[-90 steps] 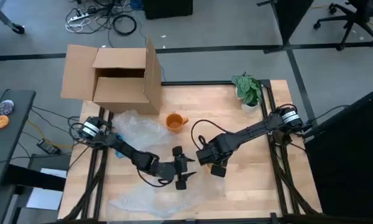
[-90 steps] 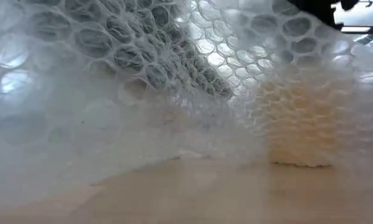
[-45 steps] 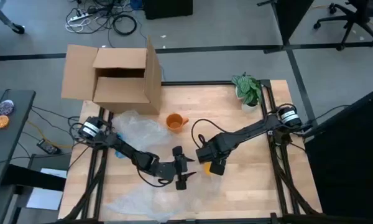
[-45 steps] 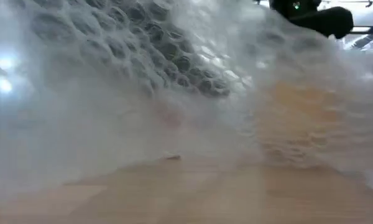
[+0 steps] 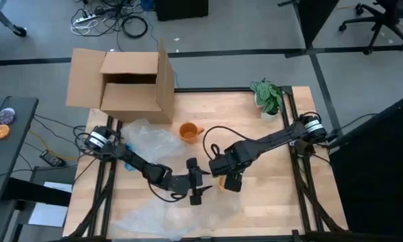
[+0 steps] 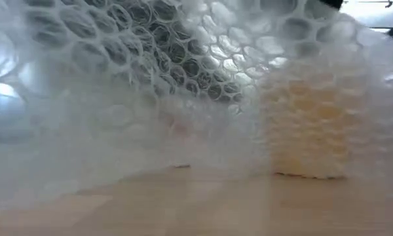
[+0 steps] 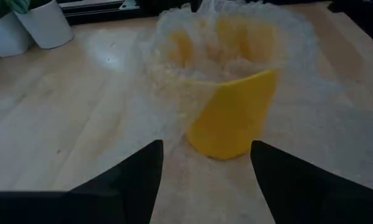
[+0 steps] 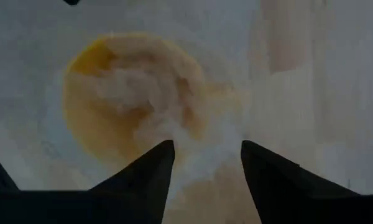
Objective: Wrap mug
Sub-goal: Wrap the yellow mug using the transparent bubble wrap
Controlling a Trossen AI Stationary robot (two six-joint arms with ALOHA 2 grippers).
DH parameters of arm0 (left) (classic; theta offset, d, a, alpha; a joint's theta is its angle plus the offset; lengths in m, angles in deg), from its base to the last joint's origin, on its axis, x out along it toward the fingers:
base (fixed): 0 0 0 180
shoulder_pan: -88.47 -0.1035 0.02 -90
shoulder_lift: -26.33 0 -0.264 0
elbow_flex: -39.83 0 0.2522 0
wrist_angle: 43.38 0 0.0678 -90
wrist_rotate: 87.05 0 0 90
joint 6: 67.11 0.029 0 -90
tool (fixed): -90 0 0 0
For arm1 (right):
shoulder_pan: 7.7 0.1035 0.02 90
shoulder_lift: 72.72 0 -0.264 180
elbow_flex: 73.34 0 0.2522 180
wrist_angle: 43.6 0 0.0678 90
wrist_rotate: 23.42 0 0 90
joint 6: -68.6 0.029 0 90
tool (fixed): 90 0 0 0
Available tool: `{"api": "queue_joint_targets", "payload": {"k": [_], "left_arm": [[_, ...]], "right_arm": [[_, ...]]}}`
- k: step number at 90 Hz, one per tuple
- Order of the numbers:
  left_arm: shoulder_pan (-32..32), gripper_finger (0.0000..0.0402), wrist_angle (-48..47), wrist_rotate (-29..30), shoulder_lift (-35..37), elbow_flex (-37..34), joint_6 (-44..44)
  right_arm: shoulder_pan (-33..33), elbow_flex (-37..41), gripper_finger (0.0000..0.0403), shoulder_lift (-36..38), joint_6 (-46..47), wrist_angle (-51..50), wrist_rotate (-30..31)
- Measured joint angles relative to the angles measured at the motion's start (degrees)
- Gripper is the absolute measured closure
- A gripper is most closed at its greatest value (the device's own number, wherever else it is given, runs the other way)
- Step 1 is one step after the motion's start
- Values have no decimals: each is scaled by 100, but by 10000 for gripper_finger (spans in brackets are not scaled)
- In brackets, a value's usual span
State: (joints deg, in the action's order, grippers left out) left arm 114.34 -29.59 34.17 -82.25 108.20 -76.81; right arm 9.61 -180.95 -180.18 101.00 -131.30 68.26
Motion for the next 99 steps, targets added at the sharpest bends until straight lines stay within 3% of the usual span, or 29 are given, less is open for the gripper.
{"api": "queue_joint_targets", "payload": {"k": [21, 42, 59, 79, 91, 99], "left_arm": [[0, 172, 0, 0, 0, 0, 0], [0, 172, -2, 0, 0, 0, 7], [0, 172, -2, 1, 0, 0, 28], [0, 172, -67, 2, 0, 0, 36], [54, 172, -452, 4, 121, 0, 38], [155, 172, -874, 11, 350, 0, -92]], "right_arm": [[-152, 751, 171, -39, -254, 859, -457], [-187, 1434, 178, -36, -310, 1840, -782], [-86, 1642, 233, -30, -398, 2526, -694], [84, 1671, 376, -30, -499, 2699, -283], [317, 1671, 385, 13, -516, 2672, 435], [580, 1671, 385, 106, -520, 2642, 1410]]}}
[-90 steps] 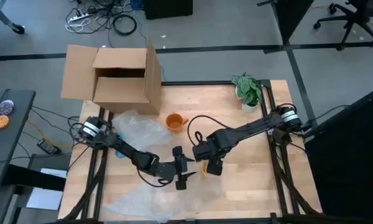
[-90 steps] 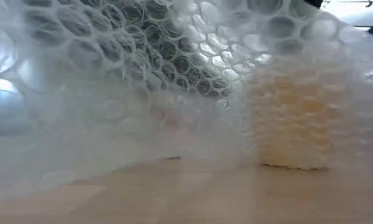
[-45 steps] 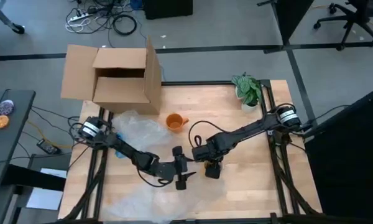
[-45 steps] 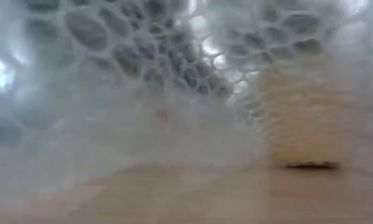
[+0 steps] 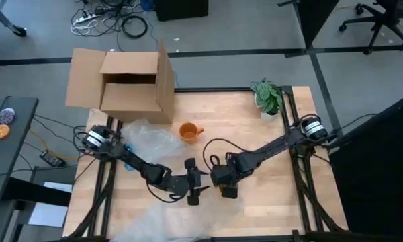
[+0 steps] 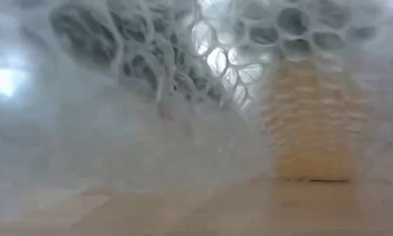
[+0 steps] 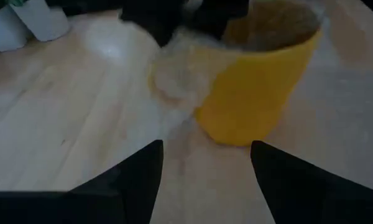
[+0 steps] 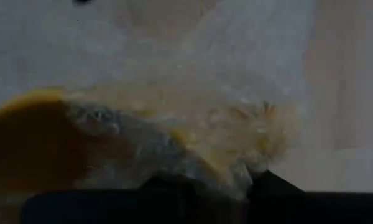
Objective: Wrap mug
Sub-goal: Wrap the yellow mug using the transparent bubble wrap
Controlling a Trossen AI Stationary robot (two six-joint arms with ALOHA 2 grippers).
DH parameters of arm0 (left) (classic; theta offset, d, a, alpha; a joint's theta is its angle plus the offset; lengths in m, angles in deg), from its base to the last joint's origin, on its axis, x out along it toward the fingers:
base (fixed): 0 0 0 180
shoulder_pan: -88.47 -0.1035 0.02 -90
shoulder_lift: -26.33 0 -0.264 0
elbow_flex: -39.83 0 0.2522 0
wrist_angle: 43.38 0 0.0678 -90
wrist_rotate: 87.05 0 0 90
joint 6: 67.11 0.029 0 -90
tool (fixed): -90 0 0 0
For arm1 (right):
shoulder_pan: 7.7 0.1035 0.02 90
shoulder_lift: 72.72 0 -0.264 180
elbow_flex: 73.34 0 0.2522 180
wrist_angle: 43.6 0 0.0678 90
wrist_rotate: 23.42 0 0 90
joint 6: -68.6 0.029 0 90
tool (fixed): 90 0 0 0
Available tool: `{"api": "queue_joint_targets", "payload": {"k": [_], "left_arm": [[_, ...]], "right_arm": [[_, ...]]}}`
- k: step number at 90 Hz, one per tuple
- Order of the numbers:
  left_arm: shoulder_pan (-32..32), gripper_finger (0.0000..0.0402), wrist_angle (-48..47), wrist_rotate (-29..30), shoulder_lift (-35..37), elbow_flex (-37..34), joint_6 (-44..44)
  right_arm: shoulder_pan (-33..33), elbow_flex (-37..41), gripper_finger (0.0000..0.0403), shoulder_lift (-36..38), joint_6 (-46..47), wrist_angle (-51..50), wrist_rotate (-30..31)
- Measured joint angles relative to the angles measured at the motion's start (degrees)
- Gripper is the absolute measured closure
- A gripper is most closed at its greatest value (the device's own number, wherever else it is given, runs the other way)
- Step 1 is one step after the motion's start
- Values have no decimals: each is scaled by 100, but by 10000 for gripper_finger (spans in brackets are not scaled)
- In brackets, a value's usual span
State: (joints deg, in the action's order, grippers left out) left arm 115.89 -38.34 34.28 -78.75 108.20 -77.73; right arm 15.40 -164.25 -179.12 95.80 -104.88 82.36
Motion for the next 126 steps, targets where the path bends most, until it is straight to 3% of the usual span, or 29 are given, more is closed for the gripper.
{"api": "queue_joint_targets", "payload": {"k": [10, 19, 30, 54, 70, 94, 107, 126], "left_arm": [[158, 172, -391, 3, 250, 0, -180], [292, 172, -429, 0, 290, 0, -229], [377, 172, -596, -11, 160, 2, -364], [361, 172, -1867, -112, -208, 0, -1239], [359, 172, -1917, -199, -278, 15, -1397], [91, 172, -2138, 510, -278, 449, -175], [27, 172, -3263, 768, -278, 917, -15], [29, 172, -5320, 1039, -278, 1842, -216]], "right_arm": [[353, 17, 388, 48, 133, -118, 1613], [590, 32, 388, 48, 456, -203, 2457], [750, 291, 388, 48, 761, -38, 2474], [1127, 316, 388, 180, 716, -57, 2322], [1301, 322, 390, 634, 751, -287, 3442], [1298, 764, 390, 437, 764, -161, 5119], [1255, 1273, 390, 161, 763, 368, 5482], [1273, 1654, 390, -336, 497, 599, 5553]]}}
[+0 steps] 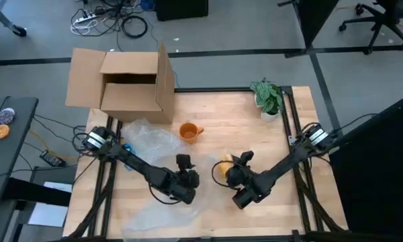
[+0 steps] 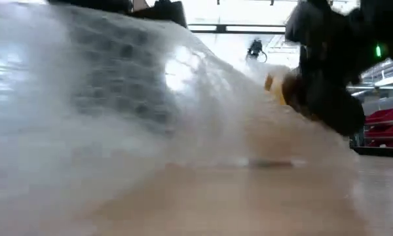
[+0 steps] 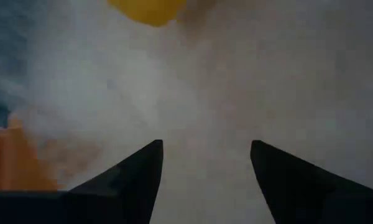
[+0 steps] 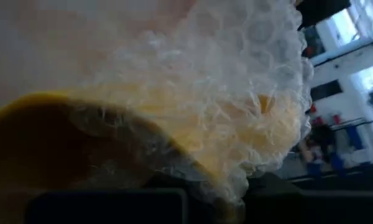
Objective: Wrap mug
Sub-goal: Wrap the yellow mug using the transparent bubble wrap
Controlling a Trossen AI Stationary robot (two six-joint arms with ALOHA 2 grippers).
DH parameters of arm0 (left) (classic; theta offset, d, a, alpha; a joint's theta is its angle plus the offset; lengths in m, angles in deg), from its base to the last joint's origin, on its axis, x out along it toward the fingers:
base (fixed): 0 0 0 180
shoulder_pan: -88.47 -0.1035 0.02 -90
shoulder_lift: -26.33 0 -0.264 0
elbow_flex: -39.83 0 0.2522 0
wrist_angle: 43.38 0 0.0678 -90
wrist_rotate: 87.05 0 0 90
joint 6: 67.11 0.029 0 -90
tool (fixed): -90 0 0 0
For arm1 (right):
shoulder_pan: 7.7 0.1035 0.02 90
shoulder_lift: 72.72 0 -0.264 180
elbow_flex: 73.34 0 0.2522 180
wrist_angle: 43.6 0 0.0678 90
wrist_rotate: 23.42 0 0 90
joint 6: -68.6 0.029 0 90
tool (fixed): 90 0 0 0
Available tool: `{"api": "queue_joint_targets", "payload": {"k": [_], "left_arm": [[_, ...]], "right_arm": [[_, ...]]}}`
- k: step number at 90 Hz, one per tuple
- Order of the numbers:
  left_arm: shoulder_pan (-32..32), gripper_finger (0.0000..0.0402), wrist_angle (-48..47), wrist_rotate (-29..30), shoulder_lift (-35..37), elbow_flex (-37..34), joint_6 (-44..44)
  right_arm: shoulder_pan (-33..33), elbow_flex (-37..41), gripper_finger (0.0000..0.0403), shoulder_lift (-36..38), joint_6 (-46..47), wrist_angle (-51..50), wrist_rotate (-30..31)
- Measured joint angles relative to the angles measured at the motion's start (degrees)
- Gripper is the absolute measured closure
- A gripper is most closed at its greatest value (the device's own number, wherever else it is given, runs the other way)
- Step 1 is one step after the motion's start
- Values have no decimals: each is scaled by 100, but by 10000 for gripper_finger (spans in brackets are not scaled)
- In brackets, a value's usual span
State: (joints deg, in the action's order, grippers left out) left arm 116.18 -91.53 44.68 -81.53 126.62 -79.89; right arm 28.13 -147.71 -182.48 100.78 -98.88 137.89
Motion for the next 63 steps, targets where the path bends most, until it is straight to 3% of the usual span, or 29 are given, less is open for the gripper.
{"api": "queue_joint_targets", "payload": {"k": [14, 34, 63], "left_arm": [[0, 172, -681, 112, 0, 608, -243], [34, 172, -200, 129, 0, 891, -249], [248, 172, 297, 112, 15, 1050, -204]], "right_arm": [[33, 18, 373, -430, -453, 325, 283], [14, -85, 327, -742, -1132, 545, 330], [100, -183, 237, -24, -1815, 469, -694]]}}
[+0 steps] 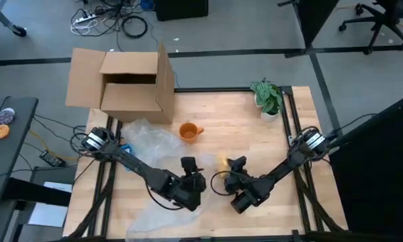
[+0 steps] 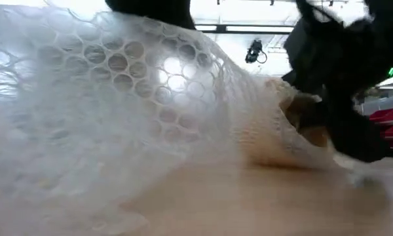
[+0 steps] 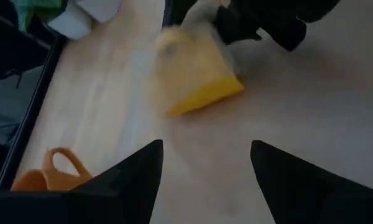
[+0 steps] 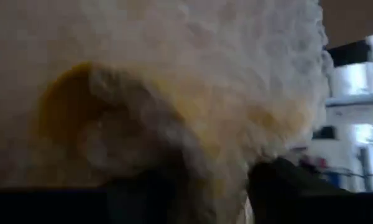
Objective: Wrap mug
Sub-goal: Wrap the yellow mug using the transparent bubble wrap
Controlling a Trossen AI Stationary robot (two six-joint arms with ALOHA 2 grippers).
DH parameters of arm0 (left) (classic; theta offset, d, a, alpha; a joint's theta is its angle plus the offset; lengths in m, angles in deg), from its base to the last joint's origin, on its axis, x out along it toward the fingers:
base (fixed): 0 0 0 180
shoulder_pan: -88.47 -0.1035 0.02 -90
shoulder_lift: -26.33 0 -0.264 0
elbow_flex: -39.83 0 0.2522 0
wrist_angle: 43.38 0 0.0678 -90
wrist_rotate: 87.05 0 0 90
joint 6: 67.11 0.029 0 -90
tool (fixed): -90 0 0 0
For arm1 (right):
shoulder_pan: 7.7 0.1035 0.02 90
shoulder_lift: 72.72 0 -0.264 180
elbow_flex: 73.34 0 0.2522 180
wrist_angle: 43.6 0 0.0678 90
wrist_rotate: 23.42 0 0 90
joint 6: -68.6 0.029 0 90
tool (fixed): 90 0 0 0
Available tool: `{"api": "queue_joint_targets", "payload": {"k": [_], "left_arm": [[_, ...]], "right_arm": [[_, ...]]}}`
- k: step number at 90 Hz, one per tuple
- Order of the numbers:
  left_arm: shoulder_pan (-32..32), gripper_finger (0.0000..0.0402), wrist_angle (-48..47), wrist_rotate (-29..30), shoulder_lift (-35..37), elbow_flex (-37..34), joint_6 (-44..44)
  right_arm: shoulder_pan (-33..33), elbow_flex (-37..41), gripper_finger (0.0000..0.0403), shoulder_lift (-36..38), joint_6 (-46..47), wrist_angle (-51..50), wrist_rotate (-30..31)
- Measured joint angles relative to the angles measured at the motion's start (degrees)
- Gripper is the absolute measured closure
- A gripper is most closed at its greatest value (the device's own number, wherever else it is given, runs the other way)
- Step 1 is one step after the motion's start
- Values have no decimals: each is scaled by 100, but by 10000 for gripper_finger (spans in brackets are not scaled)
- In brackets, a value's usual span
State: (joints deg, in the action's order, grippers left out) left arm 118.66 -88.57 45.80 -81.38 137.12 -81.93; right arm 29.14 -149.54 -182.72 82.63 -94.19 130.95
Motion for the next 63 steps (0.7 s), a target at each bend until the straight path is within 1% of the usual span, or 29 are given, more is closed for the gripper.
{"api": "queue_joint_targets", "payload": {"k": [18, 24, 31, 37, 48, 55, 63], "left_arm": [[31, 172, 65, 83, 10, 447, 235], [-12, 172, 203, 128, 14, 510, 453], [-124, 172, 434, 426, 14, 533, 746], [-310, 172, 596, 593, 14, 535, 862], [-766, 172, 612, 562, -17, 535, 713], [-1026, 172, 584, 482, -72, 527, 663], [-1248, 172, 577, 208, -155, 511, 471]], "right_arm": [[73, -2, 175, 417, -504, -3, -720], [148, -2, 159, 540, -663, -4, -784], [226, -2, 147, 676, -771, -4, -759], [296, -2, 141, 754, -817, -7, -752], [474, -2, 142, 843, -825, -12, -718], [620, -2, 148, 849, -806, -16, -694], [812, -2, 157, 849, -681, -48, -583]]}}
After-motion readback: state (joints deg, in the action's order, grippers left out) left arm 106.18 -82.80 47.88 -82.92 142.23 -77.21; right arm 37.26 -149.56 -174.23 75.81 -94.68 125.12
